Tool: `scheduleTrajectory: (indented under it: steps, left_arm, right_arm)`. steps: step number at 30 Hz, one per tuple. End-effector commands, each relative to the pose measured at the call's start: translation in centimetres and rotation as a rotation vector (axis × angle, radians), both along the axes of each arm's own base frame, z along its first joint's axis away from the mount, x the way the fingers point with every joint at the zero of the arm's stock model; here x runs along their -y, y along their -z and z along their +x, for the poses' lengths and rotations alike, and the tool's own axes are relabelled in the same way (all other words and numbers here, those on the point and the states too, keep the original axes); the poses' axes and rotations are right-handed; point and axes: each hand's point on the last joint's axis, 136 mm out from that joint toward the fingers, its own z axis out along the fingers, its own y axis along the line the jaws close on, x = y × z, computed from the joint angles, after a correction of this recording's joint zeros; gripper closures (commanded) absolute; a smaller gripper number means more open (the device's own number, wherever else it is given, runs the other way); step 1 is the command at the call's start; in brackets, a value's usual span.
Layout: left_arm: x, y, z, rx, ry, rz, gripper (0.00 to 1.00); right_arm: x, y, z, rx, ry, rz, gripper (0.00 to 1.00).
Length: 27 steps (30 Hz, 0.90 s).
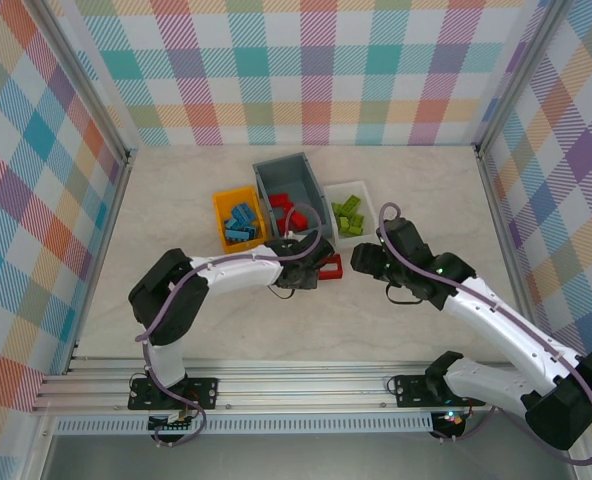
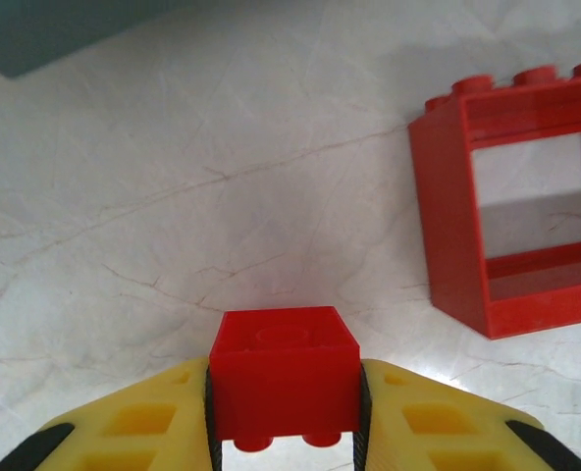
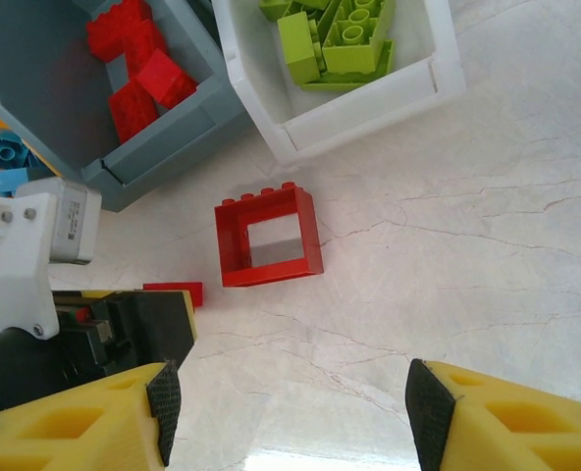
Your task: Sort the legos into containers by color
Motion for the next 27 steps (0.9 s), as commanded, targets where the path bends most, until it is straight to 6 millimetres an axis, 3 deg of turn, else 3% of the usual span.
scheduleTrajectory:
  steps: [1,6,12,20,24,27]
  left_arm:
    - [-0.3,-3.0,1.2,0.054,0.005,0.020,0.68]
    - [-0.8,-9.2,5.2,0.147,-0.044,-0.018,0.68]
    - [-1.1,-11.8,12.0,0.177,-0.108,-0.093,0.68]
    - [-1.8,-9.0,19.6,0.144,-0.187,-0.145,0.68]
    - [-1.6,-7.8,21.3,0.128,-0.194,-0.165,0.66]
    - [-1.8,-7.3,21.3,0.105,-0.199,-0.148,0.56]
  right_arm:
    - [-0.4,0.0,-0.1,-0.001,-0.020,0.009,0.36]
    - [-0.9,0.5,0.2,0.014,-0.039,0.007,0.36]
    - [-3.6,1.7,0.7,0.086,-0.138,0.035,0.37]
    - [-4.7,4.1,1.3,0.090,-0.163,0.013,0.37]
    - [-5.1,6.2,1.6,0.052,-0.177,-0.016,0.34]
    - [-5.2,8.6,1.9,-0.012,-0.197,-0.091,0.31]
